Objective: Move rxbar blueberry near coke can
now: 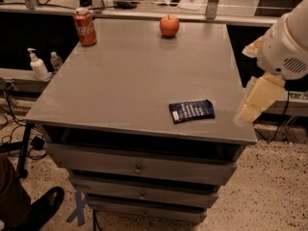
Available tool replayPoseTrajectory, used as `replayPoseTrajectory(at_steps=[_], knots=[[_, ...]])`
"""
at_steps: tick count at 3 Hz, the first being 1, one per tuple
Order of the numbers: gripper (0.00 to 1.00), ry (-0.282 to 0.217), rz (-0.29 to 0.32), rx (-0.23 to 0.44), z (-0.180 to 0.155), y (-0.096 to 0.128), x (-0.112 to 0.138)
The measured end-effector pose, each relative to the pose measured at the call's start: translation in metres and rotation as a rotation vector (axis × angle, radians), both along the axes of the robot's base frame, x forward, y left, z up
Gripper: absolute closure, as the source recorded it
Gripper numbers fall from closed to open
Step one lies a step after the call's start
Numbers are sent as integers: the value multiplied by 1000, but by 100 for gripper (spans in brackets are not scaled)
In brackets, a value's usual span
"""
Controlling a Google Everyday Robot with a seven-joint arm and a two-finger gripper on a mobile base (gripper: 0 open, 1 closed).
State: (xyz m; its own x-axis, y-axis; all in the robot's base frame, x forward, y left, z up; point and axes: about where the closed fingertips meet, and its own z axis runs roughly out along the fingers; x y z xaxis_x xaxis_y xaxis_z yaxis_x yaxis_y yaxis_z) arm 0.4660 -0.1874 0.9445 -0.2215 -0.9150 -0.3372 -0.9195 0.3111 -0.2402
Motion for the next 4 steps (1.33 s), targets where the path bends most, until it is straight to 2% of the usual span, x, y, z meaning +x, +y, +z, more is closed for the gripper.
replayPoseTrajectory(at_steps=[2, 3, 4], knots=[[0, 36, -8, 190, -50, 23, 37], [0, 66, -45, 283, -77, 22, 53], [0, 92, -66, 352, -97, 30, 63]])
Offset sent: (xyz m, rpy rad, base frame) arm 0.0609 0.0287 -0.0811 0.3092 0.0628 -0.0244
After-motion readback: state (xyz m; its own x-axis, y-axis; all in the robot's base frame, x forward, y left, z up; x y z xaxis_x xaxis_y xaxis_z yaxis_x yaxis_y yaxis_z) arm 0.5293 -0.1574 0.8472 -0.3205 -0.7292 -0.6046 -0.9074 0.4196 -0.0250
